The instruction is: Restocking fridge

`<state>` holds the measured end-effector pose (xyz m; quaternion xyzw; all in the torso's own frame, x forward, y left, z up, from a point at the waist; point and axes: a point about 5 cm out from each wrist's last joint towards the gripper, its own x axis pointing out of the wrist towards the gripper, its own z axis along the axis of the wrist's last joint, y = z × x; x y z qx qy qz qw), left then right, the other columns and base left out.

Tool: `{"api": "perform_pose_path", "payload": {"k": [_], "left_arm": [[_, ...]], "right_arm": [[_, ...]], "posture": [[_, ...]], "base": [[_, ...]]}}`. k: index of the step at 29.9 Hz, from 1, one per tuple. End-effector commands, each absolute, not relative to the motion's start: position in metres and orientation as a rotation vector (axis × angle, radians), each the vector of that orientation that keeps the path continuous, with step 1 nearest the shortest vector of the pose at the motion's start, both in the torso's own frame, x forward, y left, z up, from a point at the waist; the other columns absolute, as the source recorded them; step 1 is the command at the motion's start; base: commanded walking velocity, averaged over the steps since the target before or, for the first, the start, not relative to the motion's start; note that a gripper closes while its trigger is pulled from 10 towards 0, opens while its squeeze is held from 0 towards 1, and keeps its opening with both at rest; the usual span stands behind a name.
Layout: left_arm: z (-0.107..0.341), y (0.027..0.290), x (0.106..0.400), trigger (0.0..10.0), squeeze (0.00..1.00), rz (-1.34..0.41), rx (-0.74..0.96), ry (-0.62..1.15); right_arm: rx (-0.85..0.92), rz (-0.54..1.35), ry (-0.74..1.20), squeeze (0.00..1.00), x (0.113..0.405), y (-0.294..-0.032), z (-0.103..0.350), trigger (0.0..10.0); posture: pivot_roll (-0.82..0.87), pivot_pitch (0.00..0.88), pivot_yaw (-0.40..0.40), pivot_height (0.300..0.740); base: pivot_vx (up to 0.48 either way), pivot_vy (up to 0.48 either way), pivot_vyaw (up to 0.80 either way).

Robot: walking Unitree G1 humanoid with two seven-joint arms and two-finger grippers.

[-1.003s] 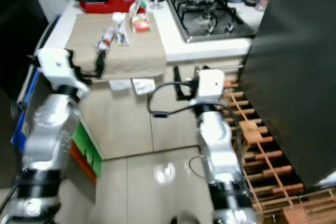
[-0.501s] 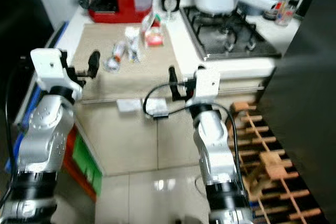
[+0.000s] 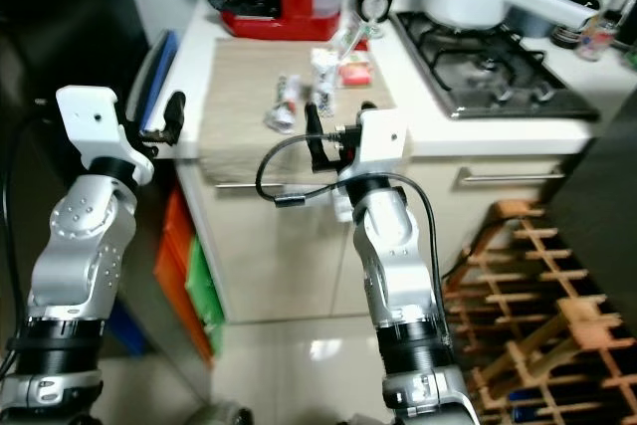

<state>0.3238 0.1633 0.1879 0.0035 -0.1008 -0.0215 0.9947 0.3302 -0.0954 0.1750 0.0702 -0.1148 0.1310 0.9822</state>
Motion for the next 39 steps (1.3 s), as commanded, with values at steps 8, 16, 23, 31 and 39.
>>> {"api": "perform_pose_path", "payload": {"k": [8,16,23,31,39], "left_arm": [[0.195,0.165,0.312,10.0,0.00,-0.070,0.054,-0.223],[0.211,0.169,0.283,10.0,0.00,-0.087,0.029,-0.303],[0.232,0.164,0.251,10.0,0.00,-0.101,0.011,-0.384],[0.240,0.132,0.268,10.0,0.00,-0.264,0.021,-0.406],[0.245,0.126,0.278,10.0,0.00,-0.307,0.043,-0.404]], "right_arm": [[0.055,0.204,-0.278,0.00,0.340,-0.095,0.187,10.0],[-0.088,0.035,-0.408,0.00,0.283,-0.133,0.193,10.0],[-0.135,0.001,-0.439,0.00,0.234,-0.161,0.199,10.0],[-0.133,-0.032,-0.457,0.00,0.242,-0.163,0.208,10.0],[-0.121,-0.041,-0.453,0.00,0.250,-0.159,0.209,10.0]], "posture": [[0.03,0.000,0.021,0.711],[0.02,0.000,-0.014,0.711],[-0.05,0.000,-0.038,0.711],[-0.07,0.000,-0.026,0.711],[-0.07,0.000,0.003,0.711]], "base": [[0.000,0.000,0.00],[0.300,0.000,0.00],[0.480,0.000,0.00],[0.480,0.000,0.00],[0.480,0.000,0.00]]}}
